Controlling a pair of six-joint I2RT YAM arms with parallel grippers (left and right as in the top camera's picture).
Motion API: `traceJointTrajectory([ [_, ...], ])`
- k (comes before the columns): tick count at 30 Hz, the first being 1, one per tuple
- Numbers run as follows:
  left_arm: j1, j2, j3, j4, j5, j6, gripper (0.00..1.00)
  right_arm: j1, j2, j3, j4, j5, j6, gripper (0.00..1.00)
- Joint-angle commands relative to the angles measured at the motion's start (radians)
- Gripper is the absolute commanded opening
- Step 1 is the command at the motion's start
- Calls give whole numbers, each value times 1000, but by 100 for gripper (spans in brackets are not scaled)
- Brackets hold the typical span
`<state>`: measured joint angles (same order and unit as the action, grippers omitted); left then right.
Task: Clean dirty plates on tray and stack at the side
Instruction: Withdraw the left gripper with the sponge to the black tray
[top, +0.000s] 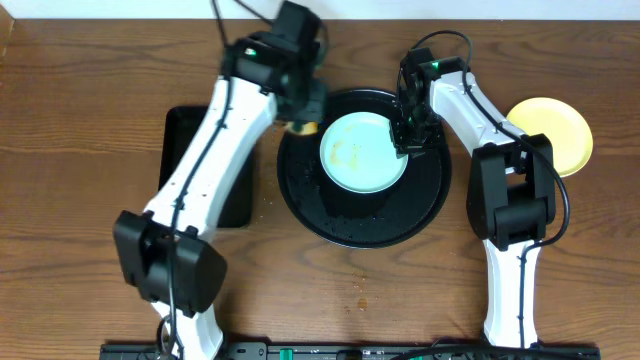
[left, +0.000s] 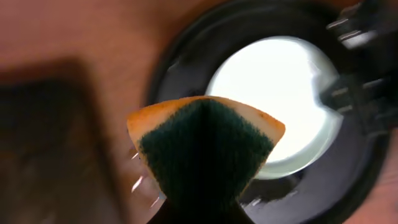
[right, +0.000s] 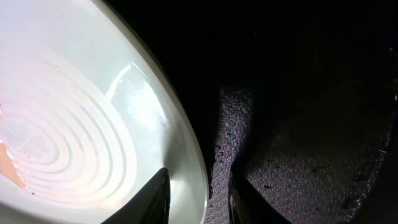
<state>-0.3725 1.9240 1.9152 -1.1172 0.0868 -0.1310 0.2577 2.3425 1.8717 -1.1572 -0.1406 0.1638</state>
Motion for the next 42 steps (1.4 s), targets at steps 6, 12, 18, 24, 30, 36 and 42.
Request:
traceJointTrajectory([
  [6, 188, 37, -138, -77, -61, -13, 11, 38, 45, -64, 84, 2, -15, 28],
  [12, 273, 37, -237, -41, -61, -13, 11, 53, 45, -64, 95, 2, -15, 24],
  [18, 300, 37, -360, 50, -61, -13, 11, 56, 45, -64, 92, 2, -15, 25],
  [24, 299, 38, -411, 95, -61, -13, 11, 56, 45, -66, 100, 2, -15, 1],
  [30, 299, 38, -411, 92, -61, -13, 11, 58, -1, -55, 103, 7, -16, 1],
  [36, 299, 38, -411, 90, -61, -13, 13, 96, -147, -55, 97, 198, -15, 1],
  [42, 299, 38, -411, 90, -62, -13, 15, 195, -268, -55, 76, 445, 14, 1],
])
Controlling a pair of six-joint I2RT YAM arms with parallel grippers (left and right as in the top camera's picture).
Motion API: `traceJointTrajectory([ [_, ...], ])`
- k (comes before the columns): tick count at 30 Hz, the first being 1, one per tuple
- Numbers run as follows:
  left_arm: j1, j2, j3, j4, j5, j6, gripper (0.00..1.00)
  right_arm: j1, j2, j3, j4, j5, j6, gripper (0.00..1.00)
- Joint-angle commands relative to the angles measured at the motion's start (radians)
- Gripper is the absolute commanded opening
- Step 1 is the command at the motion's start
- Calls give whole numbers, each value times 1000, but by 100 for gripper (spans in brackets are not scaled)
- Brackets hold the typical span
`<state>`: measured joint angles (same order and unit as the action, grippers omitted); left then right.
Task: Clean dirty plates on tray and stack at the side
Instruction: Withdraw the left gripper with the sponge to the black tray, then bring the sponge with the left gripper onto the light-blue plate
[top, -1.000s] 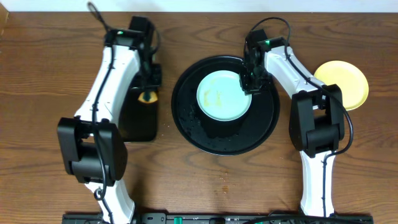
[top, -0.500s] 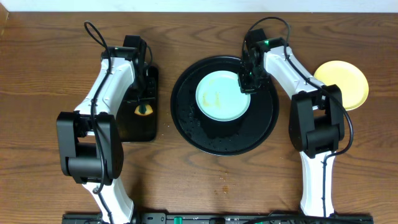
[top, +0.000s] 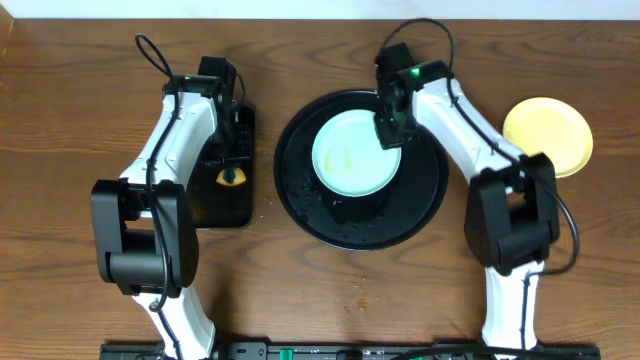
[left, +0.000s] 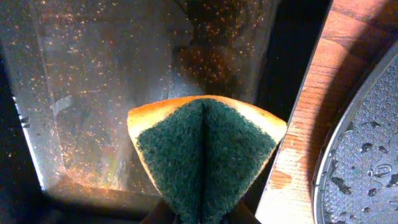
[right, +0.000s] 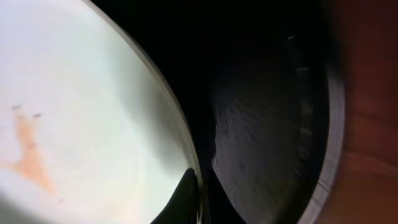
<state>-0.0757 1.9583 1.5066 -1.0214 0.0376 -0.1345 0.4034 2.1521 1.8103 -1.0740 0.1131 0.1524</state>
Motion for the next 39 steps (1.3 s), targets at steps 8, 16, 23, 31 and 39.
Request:
traceJointTrajectory([
  [8, 3, 3, -2, -5, -13, -9, 17, 216, -103, 6, -44, 650, 124, 1],
  [16, 3, 3, -2, -4, -13, -9, 17, 364, -103, 6, -43, 926, 220, 1],
  [23, 3, 3, -2, -1, -12, -9, 17, 357, -103, 6, -37, 774, 254, 1],
  [31, 3, 2, -2, 38, 18, -9, 8, 197, -106, 6, -37, 285, 129, 1],
  [39, -6, -2, -1, 199, 392, -9, 7, 13, -105, -48, -14, -177, 47, 1],
])
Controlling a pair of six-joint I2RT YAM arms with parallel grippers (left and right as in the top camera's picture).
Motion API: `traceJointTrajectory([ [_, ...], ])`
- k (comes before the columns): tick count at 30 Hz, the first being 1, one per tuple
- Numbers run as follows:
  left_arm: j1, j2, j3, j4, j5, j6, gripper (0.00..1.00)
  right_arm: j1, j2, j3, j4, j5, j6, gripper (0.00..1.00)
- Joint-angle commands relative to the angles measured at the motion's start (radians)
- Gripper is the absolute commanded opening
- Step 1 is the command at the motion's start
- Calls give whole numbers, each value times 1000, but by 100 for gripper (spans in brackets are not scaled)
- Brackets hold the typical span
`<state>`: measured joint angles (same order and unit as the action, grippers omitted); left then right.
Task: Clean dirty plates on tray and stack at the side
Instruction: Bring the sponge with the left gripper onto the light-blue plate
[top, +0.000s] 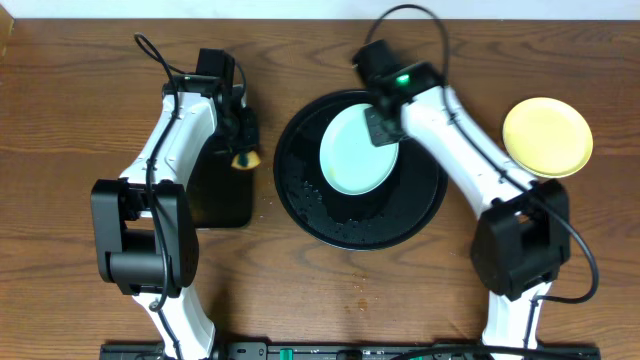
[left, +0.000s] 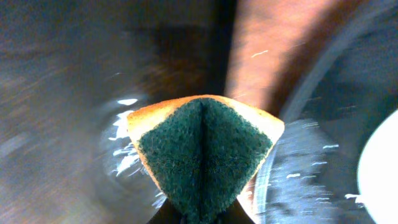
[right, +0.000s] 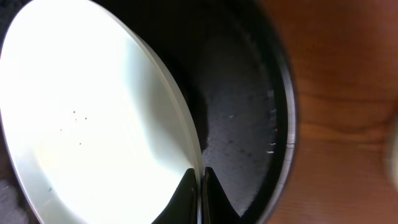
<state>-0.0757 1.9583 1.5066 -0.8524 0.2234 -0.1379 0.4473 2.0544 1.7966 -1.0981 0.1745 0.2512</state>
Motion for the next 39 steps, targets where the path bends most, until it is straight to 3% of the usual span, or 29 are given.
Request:
traceJointTrajectory([
  [1, -11, -2, -1, 50, 243, -6, 7, -47, -7, -59, 23, -262, -60, 1],
  [9, -139, -2, -1, 188, 275, 8, 7, -79, -7, -307, 243, -314, -77, 1],
  [16, -297, 0, -3, 192, 8, 56, 8, -81, -7, -439, 401, -314, -73, 1],
  [31, -357, 125, -16, 179, -37, 105, 7, -82, -7, -458, 426, -314, -73, 1],
  [39, -364, 163, -16, 138, 50, 105, 8, -82, -7, -458, 429, -314, -73, 1],
])
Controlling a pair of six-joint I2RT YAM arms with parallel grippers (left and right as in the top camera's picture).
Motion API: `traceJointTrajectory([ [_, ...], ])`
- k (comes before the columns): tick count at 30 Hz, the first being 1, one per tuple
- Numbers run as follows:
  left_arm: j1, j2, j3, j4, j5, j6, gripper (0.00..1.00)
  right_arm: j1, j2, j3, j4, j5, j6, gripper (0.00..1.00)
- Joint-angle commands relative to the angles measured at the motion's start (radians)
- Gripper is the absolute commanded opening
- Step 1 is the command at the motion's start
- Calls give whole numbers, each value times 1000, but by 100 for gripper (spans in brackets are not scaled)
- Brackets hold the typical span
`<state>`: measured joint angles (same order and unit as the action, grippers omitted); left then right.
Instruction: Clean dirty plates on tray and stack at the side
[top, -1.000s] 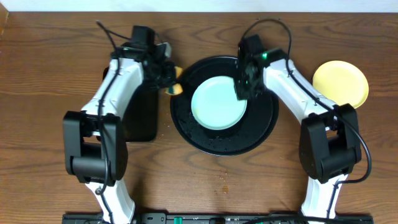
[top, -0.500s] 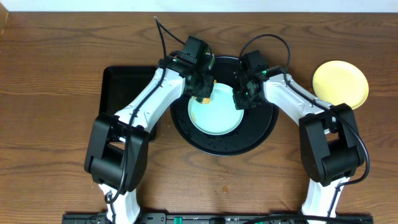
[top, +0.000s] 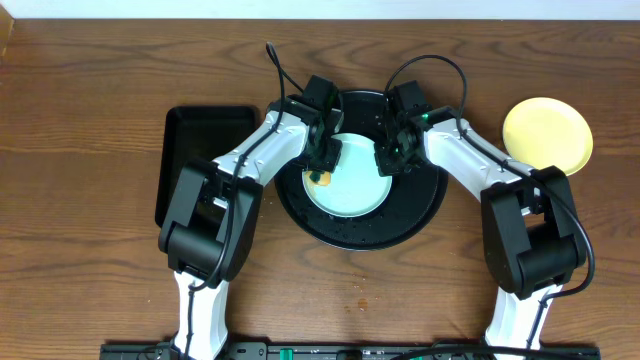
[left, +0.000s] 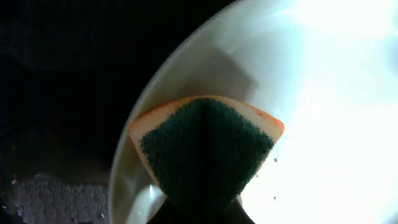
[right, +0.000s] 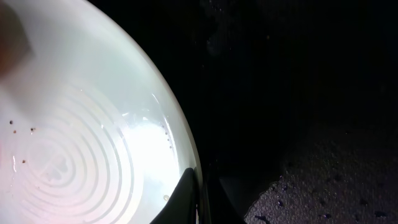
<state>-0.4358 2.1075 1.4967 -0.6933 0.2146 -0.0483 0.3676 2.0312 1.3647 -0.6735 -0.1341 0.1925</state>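
A pale green plate (top: 352, 180) lies in the round black tray (top: 420, 215). My left gripper (top: 322, 170) is shut on a folded yellow-and-green sponge (left: 205, 146), which presses on the plate's left part (left: 311, 93). My right gripper (top: 386, 160) is shut on the plate's right rim (right: 189, 162), one finger inside, one outside. The plate face (right: 62, 149) shows ringed ridges and a few dark specks. A yellow plate (top: 546, 135) sits alone on the table at the right.
A black rectangular tray (top: 195, 160) lies on the wooden table (top: 90, 250) left of the round tray. Both arms reach inward from the front edge, cables looping above them.
My left gripper has gone from the black rectangular tray's right edge to the plate, with the sponge now on its left part. My right gripper still holds the rim; the plate lies flatter.
At first the sponge hung by the round tray's left rim while my right gripper was at the stained plate's right rim. Then the sponge was in the rectangular tray. Then it was at that tray's edge, the plate tilted up. Now the sponge rests on the plate.
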Motion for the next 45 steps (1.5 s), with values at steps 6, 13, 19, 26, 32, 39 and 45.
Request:
traceJointTrajectory([
  [6, -6, 14, -6, -42, 173, 14, 7, -2, 16, -26, 5, -5, -14, 1],
  [13, -37, 14, -6, -42, 198, 15, 8, -2, 16, -26, 5, -5, -14, 1],
  [19, -72, 14, -6, -43, 221, 15, 8, -2, 16, -26, 5, -5, -14, 1],
  [26, -55, -9, 16, -97, 354, 30, 7, -2, 16, -26, 6, -5, -14, 2],
  [32, 13, -167, 68, -140, 355, 48, 8, -2, 16, -26, 8, -5, -14, 3],
  [39, 130, -434, 68, -196, 302, 45, 8, -2, 16, -26, 10, -5, -14, 5],
  [45, 229, -522, 68, -352, 53, -14, 8, -2, 16, -26, 13, -5, -14, 22],
])
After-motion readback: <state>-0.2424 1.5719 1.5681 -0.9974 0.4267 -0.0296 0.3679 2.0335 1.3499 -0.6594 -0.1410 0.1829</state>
